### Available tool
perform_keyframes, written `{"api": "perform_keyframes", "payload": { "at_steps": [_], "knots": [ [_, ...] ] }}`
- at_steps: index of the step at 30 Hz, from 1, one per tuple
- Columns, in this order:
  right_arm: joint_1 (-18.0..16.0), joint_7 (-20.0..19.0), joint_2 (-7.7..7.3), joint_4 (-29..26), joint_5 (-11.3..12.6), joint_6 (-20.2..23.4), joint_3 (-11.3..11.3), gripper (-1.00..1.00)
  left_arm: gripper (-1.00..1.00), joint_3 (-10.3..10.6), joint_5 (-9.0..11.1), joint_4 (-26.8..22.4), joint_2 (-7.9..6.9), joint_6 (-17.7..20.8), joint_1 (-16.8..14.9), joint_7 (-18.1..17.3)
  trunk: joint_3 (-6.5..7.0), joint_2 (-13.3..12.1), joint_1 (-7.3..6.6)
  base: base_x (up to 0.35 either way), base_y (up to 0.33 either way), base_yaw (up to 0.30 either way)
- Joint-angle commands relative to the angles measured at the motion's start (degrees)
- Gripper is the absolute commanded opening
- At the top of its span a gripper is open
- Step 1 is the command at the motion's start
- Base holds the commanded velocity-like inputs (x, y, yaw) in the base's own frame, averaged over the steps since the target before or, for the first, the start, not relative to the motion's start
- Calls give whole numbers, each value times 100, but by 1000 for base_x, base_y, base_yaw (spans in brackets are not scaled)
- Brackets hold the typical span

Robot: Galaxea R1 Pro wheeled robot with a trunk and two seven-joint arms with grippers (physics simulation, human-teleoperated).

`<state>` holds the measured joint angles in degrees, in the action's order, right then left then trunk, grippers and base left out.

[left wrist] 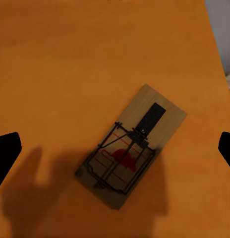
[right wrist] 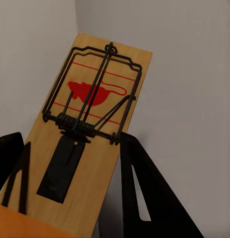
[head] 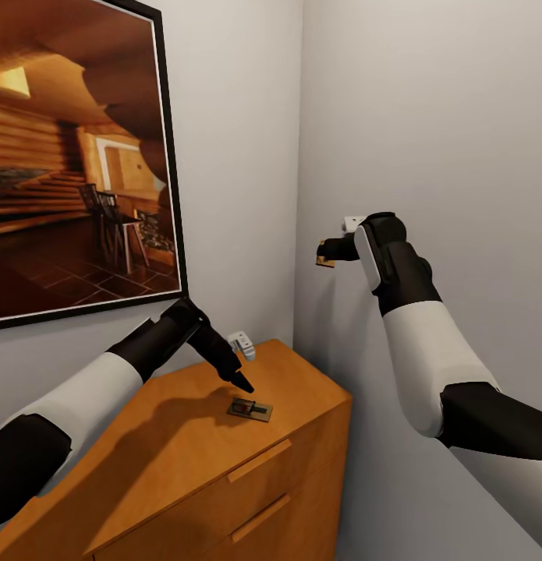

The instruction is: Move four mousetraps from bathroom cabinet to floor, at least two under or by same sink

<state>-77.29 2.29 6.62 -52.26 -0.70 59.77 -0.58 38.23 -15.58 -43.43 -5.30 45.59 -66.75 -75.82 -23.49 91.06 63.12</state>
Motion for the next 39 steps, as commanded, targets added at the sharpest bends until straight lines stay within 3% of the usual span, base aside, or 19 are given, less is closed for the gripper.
{"api": "perform_keyframes", "payload": {
  "at_steps": [1, 12, 39],
  "knots": [
    [-5, 27, 0, -3, -1, 23, -6, -100, 100, 8, -34, -16, 2, 59, -5, -38, -8, 4, 0, 0, 0, 0],
    [-5, 46, 3, -3, -1, 23, -11, -100, 100, 9, -11, -34, 17, 65, -5, -38, -8, 4, 0, 0, 0, 0],
    [-5, 47, -3, -3, -1, 23, -4, -100, 100, 8, 20, -34, 3, 30, -5, -38, -492, 1087, 593, 0, 0, 0]
  ]
}}
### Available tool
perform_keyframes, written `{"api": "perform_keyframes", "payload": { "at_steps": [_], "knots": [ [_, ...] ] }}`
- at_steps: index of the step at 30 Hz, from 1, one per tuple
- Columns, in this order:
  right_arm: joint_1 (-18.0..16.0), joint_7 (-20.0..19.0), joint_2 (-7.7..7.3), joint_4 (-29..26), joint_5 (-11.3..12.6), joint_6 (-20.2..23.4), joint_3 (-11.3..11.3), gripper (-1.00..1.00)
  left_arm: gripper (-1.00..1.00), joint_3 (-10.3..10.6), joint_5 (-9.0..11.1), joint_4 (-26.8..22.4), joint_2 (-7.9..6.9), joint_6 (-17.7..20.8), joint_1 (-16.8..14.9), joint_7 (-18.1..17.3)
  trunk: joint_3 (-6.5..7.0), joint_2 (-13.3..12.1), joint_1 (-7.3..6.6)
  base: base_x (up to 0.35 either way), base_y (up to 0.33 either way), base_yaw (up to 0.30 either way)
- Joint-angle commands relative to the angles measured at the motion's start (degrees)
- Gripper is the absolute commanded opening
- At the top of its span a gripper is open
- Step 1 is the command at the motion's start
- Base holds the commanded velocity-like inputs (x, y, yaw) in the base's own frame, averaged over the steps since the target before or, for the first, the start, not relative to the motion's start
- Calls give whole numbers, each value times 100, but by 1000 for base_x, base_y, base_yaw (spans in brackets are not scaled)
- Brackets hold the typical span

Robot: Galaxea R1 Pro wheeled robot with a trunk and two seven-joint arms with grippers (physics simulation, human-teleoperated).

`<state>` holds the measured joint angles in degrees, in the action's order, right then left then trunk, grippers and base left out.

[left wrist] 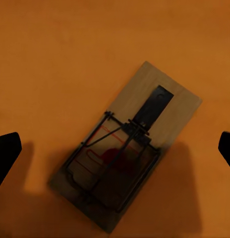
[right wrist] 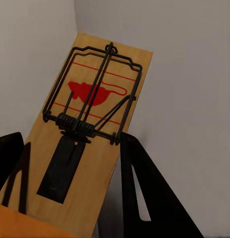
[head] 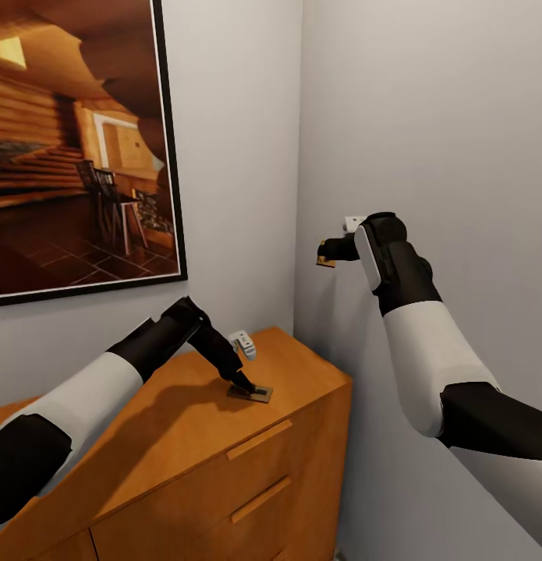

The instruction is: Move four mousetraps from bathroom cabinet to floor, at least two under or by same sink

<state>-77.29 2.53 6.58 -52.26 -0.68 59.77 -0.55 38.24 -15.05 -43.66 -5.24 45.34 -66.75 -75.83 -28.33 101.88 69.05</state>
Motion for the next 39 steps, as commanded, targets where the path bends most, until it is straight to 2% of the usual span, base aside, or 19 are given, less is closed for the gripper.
{"api": "perform_keyframes", "payload": {
  "at_steps": [1, 21, 39],
  "knots": [
    [-5, 23, 1, -3, -3, 23, -6, -100, 100, 7, -33, -10, -3, 52, -5, -38, -26, 45, 22, 0, 0, 0],
    [-5, 23, 1, -3, -3, 23, -6, -100, 100, 5, -26, 13, -3, 29, -5, -38, -385, 847, 462, 0, 0, 0],
    [-5, 22, 1, -3, -3, 23, -6, -100, 100, -1, -62, 52, 8, 68, -5, -37, -385, 847, 462, 0, 0, 0]
  ]
}}
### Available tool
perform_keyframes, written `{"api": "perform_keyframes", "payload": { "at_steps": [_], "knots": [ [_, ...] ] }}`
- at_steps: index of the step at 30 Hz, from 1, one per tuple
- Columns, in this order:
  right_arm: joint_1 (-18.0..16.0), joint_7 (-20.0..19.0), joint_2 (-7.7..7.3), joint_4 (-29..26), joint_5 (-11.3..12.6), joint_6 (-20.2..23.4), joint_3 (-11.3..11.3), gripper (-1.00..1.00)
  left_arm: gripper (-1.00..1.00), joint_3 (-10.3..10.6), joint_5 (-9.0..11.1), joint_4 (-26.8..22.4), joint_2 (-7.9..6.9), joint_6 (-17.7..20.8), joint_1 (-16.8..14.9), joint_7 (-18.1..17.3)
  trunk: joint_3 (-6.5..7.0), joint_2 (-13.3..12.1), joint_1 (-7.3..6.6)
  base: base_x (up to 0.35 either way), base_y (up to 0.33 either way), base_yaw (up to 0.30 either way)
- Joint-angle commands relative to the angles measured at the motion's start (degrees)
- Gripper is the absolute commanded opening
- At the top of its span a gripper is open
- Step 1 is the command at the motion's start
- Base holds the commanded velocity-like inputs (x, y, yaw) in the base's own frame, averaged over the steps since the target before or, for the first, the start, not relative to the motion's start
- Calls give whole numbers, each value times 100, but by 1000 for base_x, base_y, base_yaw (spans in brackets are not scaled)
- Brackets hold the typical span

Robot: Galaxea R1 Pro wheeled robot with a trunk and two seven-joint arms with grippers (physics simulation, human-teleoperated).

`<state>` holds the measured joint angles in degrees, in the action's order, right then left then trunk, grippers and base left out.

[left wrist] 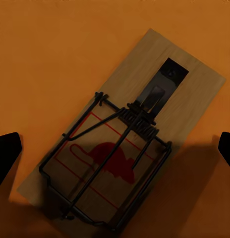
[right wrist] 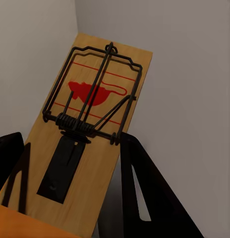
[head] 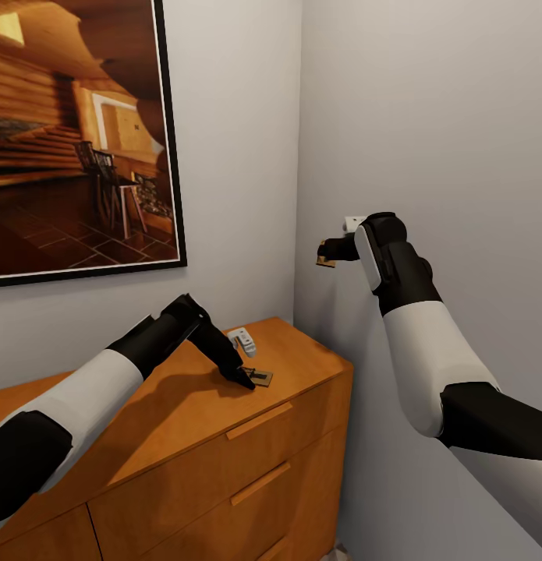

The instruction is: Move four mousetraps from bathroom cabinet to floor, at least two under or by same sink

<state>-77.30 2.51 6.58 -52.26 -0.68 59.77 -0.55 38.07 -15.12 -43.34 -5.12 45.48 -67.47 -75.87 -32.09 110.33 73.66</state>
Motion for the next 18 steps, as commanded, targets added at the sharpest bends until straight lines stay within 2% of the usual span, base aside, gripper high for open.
{"api": "perform_keyframes", "payload": {
  "at_steps": [1, 8, 9, 18],
  "knots": [
    [-5, 25, 1, -3, -2, 23, -6, -100, 100, 16, -61, 22, -2, 55, 67, -32, -9, 2, 0, 0, 0, 0],
    [-5, 24, 1, -3, -2, 23, -6, -100, 100, 16, -72, 31, 7, 57, 67, -31, -9, 2, 0, 0, 0, 0],
    [-5, 25, 1, -3, -2, 23, -6, -100, -100, 16, -72, 32, 8, 57, 67, -30, -9, 2, 0, 0, 0, 0],
    [-5, 23, 1, -3, -2, 23, -6, -100, -100, 24, -76, 52, 14, 57, 67, -22, -9, 2, 0, 0, 0, 0]
  ]
}}
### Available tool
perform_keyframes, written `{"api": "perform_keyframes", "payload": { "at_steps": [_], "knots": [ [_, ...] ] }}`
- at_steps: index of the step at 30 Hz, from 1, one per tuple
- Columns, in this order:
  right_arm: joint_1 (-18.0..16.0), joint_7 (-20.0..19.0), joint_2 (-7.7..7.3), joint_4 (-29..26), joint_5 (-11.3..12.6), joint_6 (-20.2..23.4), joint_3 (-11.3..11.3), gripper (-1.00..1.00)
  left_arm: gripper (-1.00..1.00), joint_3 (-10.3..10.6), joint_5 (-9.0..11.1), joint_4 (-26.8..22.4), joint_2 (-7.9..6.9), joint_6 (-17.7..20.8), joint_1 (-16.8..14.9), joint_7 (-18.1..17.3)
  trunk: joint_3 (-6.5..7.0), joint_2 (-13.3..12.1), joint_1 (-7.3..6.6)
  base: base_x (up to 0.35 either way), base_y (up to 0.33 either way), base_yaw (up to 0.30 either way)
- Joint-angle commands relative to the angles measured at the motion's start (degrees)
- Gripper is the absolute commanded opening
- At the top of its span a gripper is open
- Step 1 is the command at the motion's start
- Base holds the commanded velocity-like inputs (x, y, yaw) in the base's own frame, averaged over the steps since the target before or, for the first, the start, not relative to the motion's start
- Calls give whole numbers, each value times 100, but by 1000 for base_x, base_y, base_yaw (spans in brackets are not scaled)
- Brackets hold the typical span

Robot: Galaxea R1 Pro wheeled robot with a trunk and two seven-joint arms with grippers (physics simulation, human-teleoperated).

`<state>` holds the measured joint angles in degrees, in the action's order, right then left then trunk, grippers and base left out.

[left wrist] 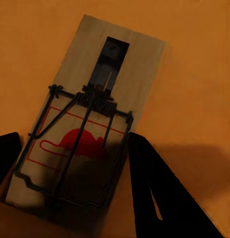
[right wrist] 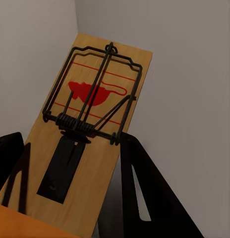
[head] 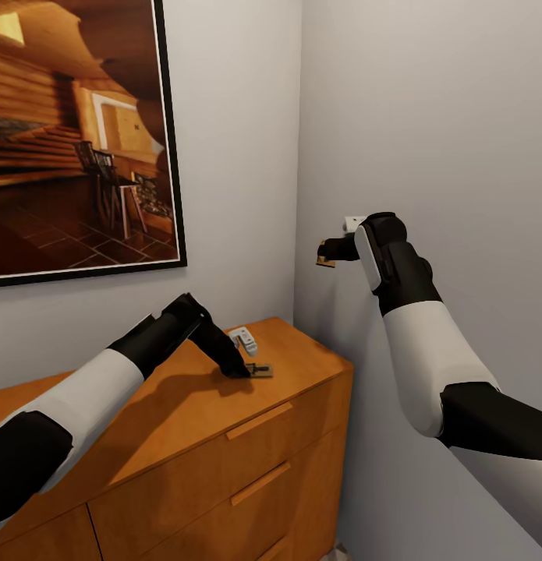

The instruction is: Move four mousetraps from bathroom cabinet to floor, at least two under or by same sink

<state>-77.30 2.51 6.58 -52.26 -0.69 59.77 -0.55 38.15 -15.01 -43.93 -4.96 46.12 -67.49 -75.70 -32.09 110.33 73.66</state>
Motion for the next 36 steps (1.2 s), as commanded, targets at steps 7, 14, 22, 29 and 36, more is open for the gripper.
{"api": "perform_keyframes", "payload": {
  "at_steps": [7, 14, 22, 29, 36],
  "knots": [
    [-5, 23, 1, -3, -1, 23, -7, -100, -100, 17, -99, 111, -5, -5, 69, -36, -9, 2, 0, 0, 0, 0],
    [-5, 22, 1, -3, -1, 23, -7, -100, -100, -10, -99, -43, -5, 38, 69, -63, -9, 2, 0, 0, 0, 0],
    [-5, 21, 1, -3, 7, 23, 2, -100, -100, -27, -100, -1190, -116, 859, 69, -56, -9, 2, 0, 0, 0, 0],
    [-5, 21, 1, -3, 7, 23, 2, -100, -100, -34, -106, -1427, -150, 1008, 69, -51, -9, 2, 0, 0, 0, 0],
    [-5, 21, 1, -3, 7, 23, 2, -100, -100, -46, -321, -1451, -145, 1037, 69, -56, -9, 2, 0, 0, 0, 0]
  ]
}}
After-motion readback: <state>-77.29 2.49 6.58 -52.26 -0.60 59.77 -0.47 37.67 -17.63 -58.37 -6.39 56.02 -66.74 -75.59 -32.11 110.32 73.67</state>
